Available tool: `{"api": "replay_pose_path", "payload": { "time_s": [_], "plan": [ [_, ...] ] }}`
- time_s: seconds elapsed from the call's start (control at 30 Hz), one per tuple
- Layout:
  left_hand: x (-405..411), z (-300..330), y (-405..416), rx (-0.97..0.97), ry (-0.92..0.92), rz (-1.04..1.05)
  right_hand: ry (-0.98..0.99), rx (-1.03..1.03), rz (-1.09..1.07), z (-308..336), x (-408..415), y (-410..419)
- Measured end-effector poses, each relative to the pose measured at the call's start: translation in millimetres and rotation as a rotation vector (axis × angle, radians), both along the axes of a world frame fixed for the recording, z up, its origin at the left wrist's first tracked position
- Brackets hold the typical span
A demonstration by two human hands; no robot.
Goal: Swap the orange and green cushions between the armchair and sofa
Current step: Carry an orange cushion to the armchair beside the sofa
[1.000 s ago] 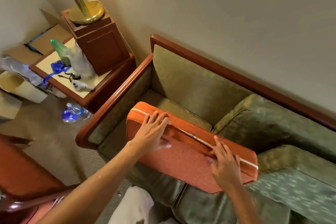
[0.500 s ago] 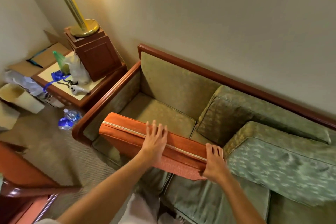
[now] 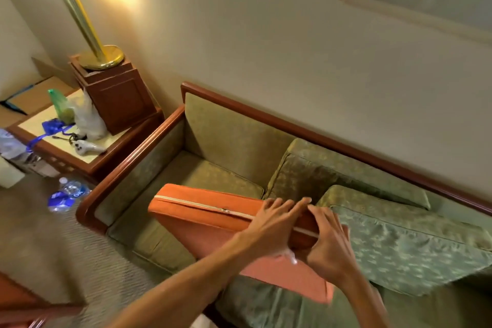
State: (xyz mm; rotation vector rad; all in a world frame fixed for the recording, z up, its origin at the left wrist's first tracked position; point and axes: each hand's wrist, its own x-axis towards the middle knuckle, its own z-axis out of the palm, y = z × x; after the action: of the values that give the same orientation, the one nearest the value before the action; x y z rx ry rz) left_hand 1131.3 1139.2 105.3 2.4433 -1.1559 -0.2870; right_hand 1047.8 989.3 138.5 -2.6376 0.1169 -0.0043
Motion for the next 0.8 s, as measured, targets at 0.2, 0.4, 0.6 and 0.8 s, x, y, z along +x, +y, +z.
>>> {"api": "replay_pose_path", "payload": {
  "time_s": [0.2, 0.4, 0.6, 0.8],
  "plan": [
    [60, 28, 87, -0.214, 0.217, -0.013, -0.132, 0.024, 0.064, 33, 35, 68],
    [142, -9, 170, -0.207, 0.501, 0.183, 0.11, -0.13, -0.073, -15, 64, 73],
    [214, -12, 251, -0.088, 0.761, 0.293, 0.295, -0.233, -0.169, -22, 77, 57],
    [210, 28, 207, 0.106, 0.494, 0.295, 0.414, -0.038, -0.243, -29, 94, 48]
  ]
}}
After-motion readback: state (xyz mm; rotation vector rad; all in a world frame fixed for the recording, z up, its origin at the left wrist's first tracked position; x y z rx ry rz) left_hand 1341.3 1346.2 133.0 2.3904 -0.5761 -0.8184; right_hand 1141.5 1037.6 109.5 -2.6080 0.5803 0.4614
